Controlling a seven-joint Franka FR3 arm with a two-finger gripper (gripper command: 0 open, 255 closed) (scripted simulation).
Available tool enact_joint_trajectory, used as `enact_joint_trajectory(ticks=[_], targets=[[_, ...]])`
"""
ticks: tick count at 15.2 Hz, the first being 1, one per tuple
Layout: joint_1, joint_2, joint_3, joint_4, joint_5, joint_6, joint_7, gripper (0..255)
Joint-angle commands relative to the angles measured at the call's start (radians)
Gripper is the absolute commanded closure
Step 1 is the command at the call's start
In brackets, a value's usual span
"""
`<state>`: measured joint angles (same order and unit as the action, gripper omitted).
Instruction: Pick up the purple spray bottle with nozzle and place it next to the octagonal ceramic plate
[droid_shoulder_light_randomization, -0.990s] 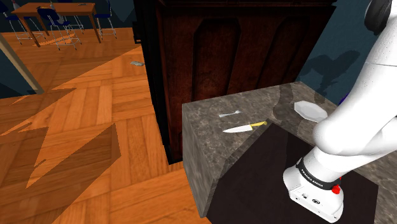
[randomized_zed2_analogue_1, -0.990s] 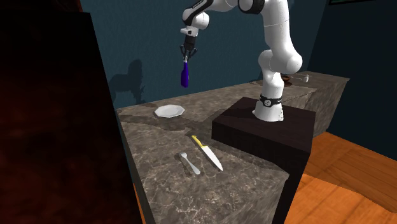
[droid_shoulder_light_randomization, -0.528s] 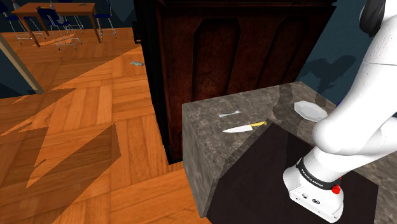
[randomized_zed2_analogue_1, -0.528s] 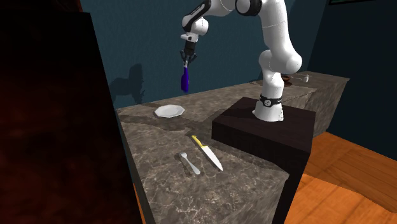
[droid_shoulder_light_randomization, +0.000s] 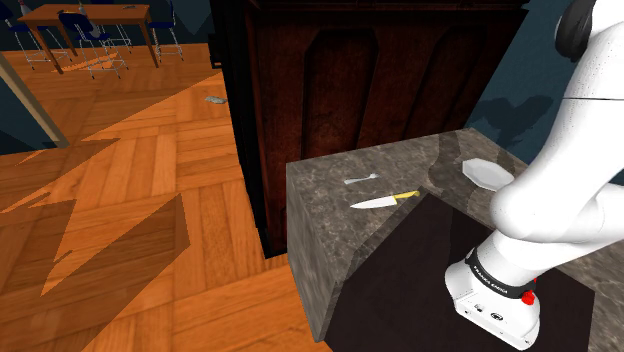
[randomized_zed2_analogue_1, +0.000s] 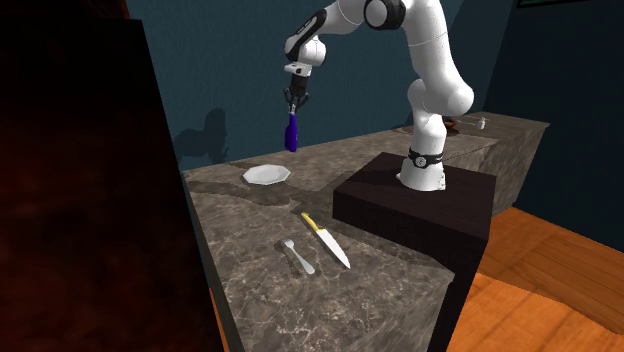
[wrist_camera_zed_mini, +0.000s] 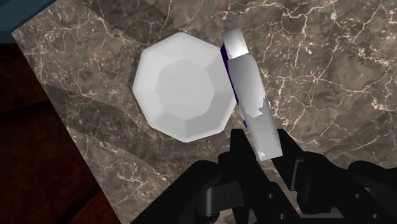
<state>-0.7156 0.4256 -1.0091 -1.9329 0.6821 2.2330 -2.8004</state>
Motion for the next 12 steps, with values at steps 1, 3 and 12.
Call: enact_joint_trajectory(ticks=[1,3,12], targets=[[-0.009,0.013,0.014,-0.009,0.019,0.017,-0.014,255],[-0.021,0.029,0.030,-0.016,0.040,0.032,-0.030,255],[-0.079,0.102,0.106,-0.035,0.138,0.097,-0.102,255]])
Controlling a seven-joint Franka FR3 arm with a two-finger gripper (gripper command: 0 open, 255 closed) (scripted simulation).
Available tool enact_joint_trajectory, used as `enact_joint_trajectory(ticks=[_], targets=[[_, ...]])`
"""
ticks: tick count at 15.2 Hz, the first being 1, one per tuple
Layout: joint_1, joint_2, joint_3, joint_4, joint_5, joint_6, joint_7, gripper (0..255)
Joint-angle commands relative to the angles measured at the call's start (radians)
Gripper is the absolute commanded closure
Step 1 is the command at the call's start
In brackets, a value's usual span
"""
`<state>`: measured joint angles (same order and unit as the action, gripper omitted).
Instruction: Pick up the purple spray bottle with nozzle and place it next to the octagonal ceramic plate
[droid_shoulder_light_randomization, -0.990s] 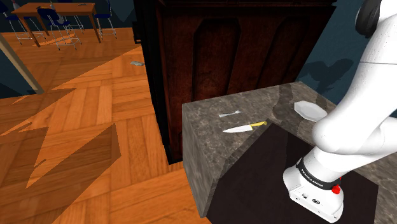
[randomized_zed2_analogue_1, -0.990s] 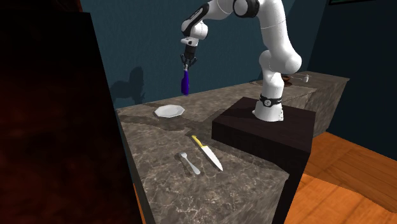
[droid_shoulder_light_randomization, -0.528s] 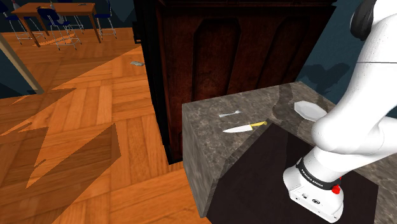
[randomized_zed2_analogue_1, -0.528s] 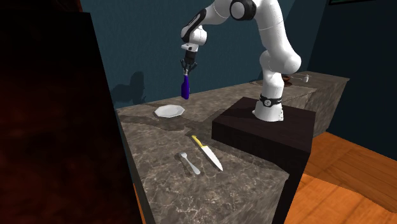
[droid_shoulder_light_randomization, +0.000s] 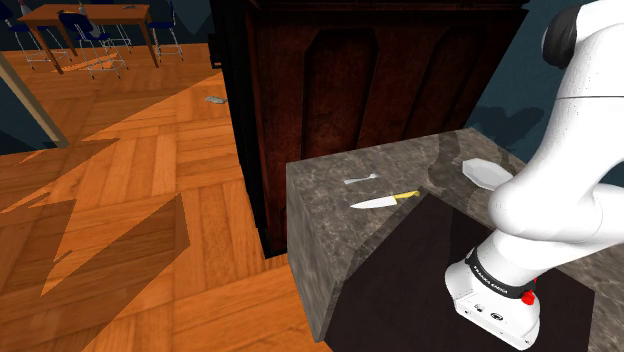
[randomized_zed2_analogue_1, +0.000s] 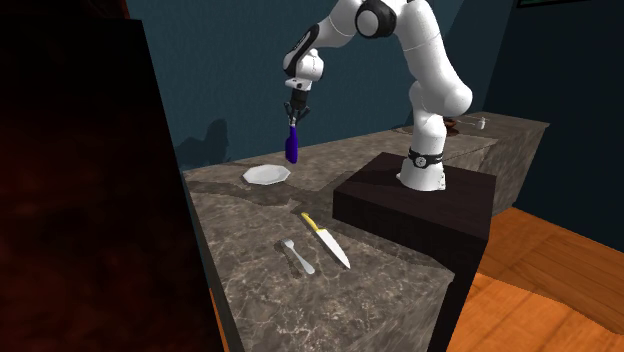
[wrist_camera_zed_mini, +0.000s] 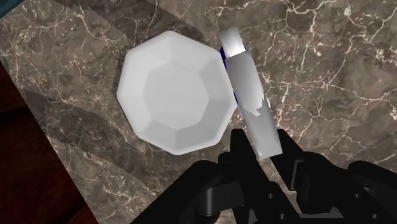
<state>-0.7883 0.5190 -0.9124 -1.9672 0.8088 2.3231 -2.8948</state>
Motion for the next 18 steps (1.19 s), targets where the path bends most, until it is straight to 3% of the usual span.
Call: enact_joint_trajectory(ticks=[1,7,14,15,18], targets=[[-0.013,0.018,0.018,-0.001,0.022,0.014,-0.015,255],[-0.051,0.068,0.069,-0.002,0.086,0.052,-0.061,255],[-0.051,0.068,0.069,-0.002,0.086,0.052,-0.061,255],[-0.051,0.068,0.069,-0.002,0.086,0.052,-0.061,0],[-0.051,0.068,0.069,-0.002,0.086,0.052,-0.061,0]])
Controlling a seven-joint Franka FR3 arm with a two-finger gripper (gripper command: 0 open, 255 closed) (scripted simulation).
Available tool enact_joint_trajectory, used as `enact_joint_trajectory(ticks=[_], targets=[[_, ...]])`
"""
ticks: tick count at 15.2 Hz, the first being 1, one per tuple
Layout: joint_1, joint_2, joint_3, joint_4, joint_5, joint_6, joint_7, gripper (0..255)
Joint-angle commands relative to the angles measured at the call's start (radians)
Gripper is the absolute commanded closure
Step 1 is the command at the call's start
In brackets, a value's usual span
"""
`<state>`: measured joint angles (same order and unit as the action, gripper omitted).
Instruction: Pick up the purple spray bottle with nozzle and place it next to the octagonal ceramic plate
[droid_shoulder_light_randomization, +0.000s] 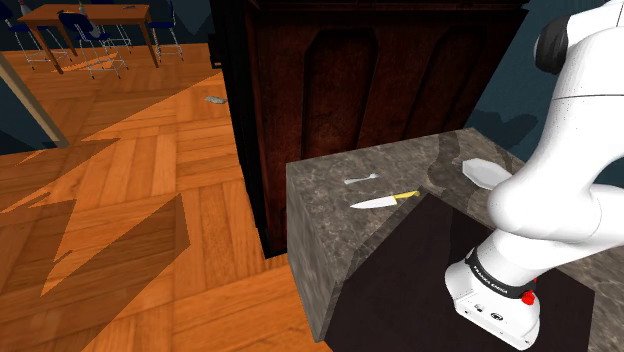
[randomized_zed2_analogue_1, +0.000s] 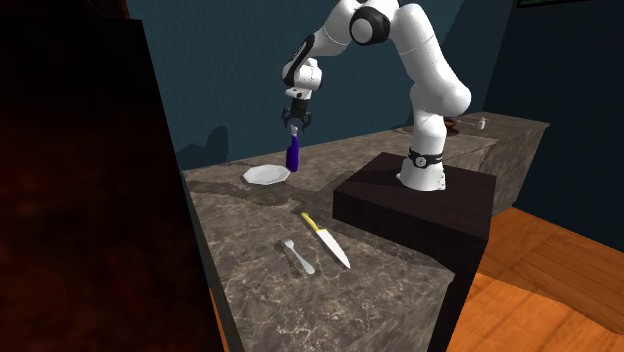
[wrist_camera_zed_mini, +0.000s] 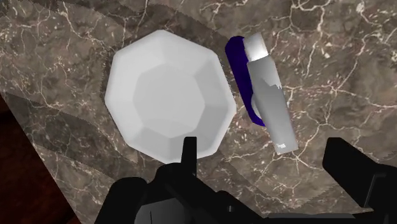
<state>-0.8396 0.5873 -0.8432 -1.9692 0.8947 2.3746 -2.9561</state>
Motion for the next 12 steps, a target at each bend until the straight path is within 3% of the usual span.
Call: enact_joint_trajectory(ticks=[1,2,6,12], targets=[[0.000,0.000,0.000,0.000,0.000,0.000,0.000,0],[0.000,0.000,0.000,0.000,0.000,0.000,0.000,0],[0.070,-0.103,-0.095,-0.029,-0.108,-0.049,0.059,0],[0.070,-0.103,-0.095,-0.029,-0.108,-0.049,0.059,0]])
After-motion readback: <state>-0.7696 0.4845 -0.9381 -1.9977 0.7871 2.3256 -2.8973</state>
